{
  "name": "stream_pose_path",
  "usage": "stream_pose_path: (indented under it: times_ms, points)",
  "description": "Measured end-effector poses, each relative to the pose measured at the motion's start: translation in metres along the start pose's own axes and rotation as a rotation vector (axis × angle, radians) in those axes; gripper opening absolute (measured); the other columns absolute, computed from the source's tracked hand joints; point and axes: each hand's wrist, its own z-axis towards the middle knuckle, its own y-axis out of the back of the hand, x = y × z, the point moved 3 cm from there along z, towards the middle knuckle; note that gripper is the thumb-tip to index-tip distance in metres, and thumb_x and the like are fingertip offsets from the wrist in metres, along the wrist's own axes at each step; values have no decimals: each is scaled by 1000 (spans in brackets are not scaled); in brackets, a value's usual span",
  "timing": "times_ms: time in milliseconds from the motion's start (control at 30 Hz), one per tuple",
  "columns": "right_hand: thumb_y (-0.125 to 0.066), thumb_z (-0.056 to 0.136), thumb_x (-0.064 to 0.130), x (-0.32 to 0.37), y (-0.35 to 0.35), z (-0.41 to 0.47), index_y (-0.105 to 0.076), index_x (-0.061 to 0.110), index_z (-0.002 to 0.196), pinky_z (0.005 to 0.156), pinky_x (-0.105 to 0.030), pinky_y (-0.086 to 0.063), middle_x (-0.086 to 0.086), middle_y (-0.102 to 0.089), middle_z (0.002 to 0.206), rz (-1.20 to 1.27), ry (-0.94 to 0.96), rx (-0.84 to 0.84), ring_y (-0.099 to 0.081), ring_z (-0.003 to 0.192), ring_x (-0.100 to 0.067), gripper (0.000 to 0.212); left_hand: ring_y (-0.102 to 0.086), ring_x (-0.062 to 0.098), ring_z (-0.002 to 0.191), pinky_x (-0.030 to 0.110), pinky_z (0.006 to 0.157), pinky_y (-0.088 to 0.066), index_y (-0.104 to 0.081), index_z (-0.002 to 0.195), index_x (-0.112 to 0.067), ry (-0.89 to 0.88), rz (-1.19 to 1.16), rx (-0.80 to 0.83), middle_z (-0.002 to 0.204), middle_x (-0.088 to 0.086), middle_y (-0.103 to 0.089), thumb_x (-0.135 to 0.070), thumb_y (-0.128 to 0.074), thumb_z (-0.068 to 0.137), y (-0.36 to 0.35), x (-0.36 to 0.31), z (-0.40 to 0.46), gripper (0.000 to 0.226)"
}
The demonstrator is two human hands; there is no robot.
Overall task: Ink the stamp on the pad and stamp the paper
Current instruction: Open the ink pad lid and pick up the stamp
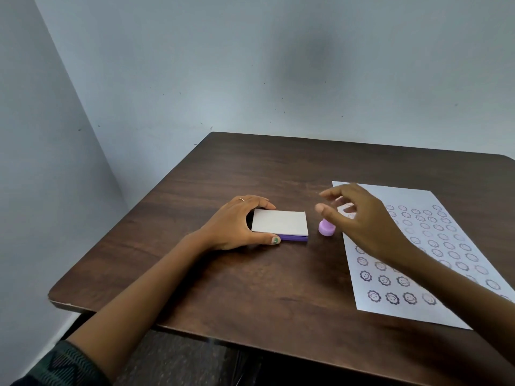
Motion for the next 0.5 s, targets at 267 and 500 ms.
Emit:
stream_pose_path:
  times_ms: [267, 500]
  points:
    - [-61, 80, 45, 15, -31, 18, -55, 27, 118, 92, -32, -35, 6, -56, 127, -312, 142, 520, -42, 96, -2, 42, -38, 2, 118, 23, 93, -30, -51, 121, -39, 12, 7, -13, 131, -19, -49, -67, -67, 62, -1, 1, 0, 67]
    - [-59, 84, 39, 20, -34, 23, -54, 21, 122, 88, -28, -36, 2, -58, 127, -410, 237, 541, -52, 105, -11, 43, -36, -1, 115, 21, 91, -30, -51, 121, -40, 4, -8, -25, 131, -19, -50, -66, -68, 63, -2, 3, 1, 66]
